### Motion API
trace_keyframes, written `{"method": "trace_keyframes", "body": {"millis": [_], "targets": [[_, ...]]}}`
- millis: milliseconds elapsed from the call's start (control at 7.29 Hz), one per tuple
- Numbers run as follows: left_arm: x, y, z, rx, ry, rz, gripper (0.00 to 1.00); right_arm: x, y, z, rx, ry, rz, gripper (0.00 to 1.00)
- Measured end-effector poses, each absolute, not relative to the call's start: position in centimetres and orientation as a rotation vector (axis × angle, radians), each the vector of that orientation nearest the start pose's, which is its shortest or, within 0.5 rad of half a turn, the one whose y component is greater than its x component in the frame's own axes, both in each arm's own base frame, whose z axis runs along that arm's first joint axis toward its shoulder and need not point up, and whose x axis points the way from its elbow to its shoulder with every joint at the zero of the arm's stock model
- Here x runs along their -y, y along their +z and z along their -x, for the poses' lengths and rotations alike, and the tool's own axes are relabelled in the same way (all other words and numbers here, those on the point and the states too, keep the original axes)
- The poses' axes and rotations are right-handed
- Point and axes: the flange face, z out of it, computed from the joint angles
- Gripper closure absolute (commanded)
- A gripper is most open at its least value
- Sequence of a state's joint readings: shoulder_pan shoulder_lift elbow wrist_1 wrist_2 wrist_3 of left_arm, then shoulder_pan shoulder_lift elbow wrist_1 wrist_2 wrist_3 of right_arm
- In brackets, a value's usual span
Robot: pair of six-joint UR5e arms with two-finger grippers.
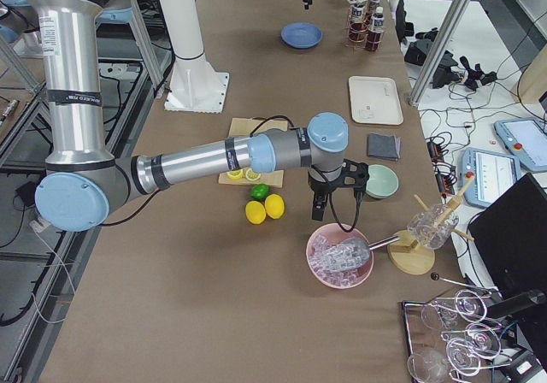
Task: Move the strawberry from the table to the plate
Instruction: 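Move the left gripper toward the blue plate while the right gripper approaches the strawberry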
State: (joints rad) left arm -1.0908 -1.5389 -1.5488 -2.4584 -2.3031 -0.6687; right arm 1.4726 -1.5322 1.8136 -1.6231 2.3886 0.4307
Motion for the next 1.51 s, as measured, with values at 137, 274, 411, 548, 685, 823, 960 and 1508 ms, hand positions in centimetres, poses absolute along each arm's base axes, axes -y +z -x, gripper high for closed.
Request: {"method": "trace_keyframes", "body": {"millis": [137,274,411,548,685,823,960,1508], "targets": [[46.7,59.7,-19.3,-1.006,0.143,-0.302,0.03,51.4,51.4,0.5,0.847,0.220,0.017,0.00],[45.9,60.6,-21.1,-1.010,0.147,-0.311,0.10,51.8,50.8,1.7,0.849,0.216,0.025,0.00],[45.3,61.3,-22.3,-1.015,0.151,-0.315,0.27,52.2,50.3,2.6,0.850,0.213,0.030,0.00],[45.0,61.7,-22.8,-1.016,0.154,-0.314,0.53,52.5,49.8,3.2,0.852,0.215,0.036,0.00],[44.8,62.0,-22.9,-1.016,0.155,-0.313,1.00,52.6,49.6,3.5,0.853,0.216,0.038,0.00],[44.8,62.1,-23.0,-1.016,0.155,-0.313,1.00,52.6,49.5,3.6,0.853,0.219,0.039,0.00],[44.8,62.1,-23.0,-1.016,0.155,-0.314,1.00,52.6,49.4,3.7,0.854,0.223,0.040,0.00],[45.1,58.5,-23.7,-1.096,0.121,-0.247,1.00,52.6,49.3,3.8,0.855,0.223,0.040,0.00]]}}
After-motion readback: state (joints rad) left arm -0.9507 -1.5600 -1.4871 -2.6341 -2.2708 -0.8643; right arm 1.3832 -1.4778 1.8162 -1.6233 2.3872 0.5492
